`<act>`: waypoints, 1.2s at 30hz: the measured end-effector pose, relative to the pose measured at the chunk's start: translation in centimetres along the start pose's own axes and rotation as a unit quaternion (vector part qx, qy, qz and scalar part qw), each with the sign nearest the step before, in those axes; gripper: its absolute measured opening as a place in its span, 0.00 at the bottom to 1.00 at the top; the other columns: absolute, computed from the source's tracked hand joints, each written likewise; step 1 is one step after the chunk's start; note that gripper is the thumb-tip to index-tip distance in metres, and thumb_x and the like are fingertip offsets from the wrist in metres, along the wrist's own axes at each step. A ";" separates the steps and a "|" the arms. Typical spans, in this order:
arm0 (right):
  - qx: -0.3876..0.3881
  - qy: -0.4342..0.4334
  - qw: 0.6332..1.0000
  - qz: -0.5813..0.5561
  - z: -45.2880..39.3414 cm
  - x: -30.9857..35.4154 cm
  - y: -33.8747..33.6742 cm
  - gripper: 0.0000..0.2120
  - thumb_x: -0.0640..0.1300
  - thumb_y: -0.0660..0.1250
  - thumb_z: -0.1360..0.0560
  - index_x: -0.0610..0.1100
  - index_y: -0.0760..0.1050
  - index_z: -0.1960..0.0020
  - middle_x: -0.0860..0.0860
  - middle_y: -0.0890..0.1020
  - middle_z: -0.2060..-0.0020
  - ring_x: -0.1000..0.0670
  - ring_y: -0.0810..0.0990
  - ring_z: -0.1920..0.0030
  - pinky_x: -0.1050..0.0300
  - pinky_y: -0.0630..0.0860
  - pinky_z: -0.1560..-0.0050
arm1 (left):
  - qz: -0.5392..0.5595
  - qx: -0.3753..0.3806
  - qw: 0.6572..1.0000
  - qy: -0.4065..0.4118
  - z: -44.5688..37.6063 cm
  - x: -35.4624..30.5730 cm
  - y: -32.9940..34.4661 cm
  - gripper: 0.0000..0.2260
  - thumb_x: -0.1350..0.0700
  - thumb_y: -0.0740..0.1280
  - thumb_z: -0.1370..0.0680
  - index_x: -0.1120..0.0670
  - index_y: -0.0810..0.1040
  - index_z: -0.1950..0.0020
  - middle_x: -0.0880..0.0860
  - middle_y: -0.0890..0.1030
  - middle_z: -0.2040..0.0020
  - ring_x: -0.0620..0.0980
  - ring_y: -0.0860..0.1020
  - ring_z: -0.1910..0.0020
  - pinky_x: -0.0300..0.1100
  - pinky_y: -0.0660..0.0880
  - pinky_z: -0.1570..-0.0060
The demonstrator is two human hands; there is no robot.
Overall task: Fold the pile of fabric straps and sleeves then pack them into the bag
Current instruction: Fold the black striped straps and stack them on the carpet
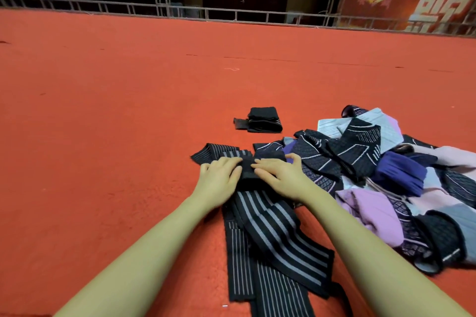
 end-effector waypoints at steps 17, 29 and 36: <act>-0.135 0.211 0.966 0.061 2.7 -3.9 0.4 0.19 0.57 0.60 0.21 0.45 0.73 0.38 0.50 0.57 0.24 0.46 0.50 0.25 0.49 0.45 0.34 | -0.143 0.044 0.987 -0.061 -1.2 -2.0 3.2 0.26 0.45 0.53 0.18 0.48 0.48 0.22 0.57 0.67 0.30 0.58 0.60 0.29 0.55 0.51 0.31; -0.345 0.133 0.929 -0.007 2.7 -1.8 -1.7 0.22 0.58 0.57 0.27 0.39 0.77 0.57 0.45 0.75 0.37 0.49 0.62 0.37 0.51 0.53 0.43 | -0.140 -0.207 0.964 0.090 -1.4 -3.3 -1.1 0.21 0.59 0.71 0.31 0.58 0.78 0.38 0.59 0.76 0.58 0.62 0.77 0.54 0.52 0.56 0.47; -0.376 0.122 0.918 0.006 -1.4 -2.4 -4.4 0.21 0.58 0.58 0.27 0.40 0.76 0.55 0.44 0.74 0.35 0.45 0.66 0.35 0.48 0.55 0.41 | -0.232 -0.238 0.937 0.112 -6.2 -3.7 -4.5 0.19 0.55 0.66 0.32 0.56 0.81 0.42 0.59 0.78 0.60 0.63 0.78 0.53 0.52 0.58 0.46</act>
Point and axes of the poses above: each hand's wrist, its own z-axis away from the middle knuckle, its own y-axis out of the palm, x = y × z, the point moved 5 cm from there along -z, towards the middle knuckle
